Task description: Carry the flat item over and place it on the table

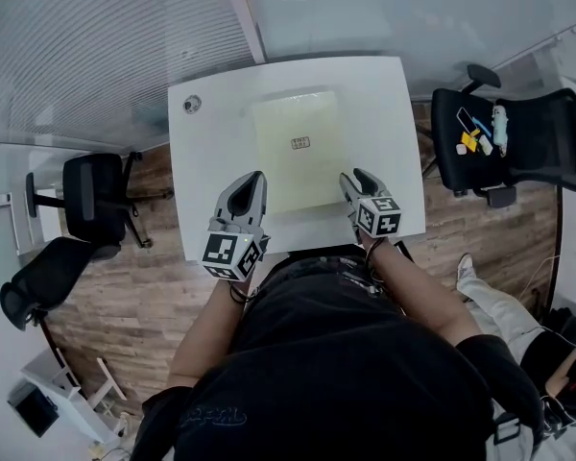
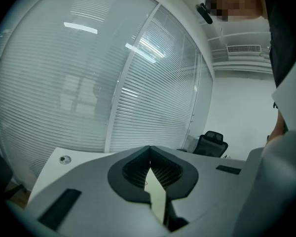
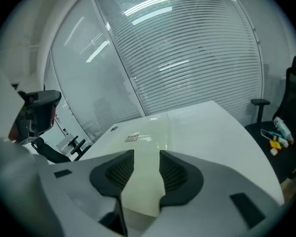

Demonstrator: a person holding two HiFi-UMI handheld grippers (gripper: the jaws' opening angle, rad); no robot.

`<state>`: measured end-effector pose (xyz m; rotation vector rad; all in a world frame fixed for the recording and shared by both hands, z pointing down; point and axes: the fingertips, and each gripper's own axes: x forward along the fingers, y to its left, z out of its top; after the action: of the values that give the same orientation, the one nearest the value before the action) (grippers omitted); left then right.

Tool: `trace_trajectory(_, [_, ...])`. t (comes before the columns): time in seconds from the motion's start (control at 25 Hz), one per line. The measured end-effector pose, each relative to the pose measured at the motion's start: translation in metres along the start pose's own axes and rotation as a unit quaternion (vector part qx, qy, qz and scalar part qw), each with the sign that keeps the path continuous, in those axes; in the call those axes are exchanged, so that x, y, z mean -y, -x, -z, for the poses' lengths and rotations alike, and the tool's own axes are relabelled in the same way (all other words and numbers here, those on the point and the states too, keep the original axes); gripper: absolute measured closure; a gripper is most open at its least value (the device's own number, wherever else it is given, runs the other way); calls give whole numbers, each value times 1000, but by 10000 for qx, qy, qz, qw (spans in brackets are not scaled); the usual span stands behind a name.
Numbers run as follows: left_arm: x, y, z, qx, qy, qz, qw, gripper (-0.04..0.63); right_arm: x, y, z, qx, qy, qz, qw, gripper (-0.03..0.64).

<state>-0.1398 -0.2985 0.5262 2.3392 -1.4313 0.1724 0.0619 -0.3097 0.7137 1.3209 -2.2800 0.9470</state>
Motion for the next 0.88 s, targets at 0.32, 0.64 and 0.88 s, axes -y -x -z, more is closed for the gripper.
trace_trajectory(0.32, [3, 25, -11, 227, -114, 90, 9996, 583, -42, 32, -39, 689, 614, -96, 9957, 499])
trace_trajectory(0.64, [11, 51, -27, 524, -308, 260, 9978, 583, -86, 71, -74, 1358, 1149, -272, 9837, 574])
trace_trajectory(0.88, [17, 69, -29, 664, -361, 401, 9963, 583, -122, 99, -82, 1647, 1542, -474, 9731, 594])
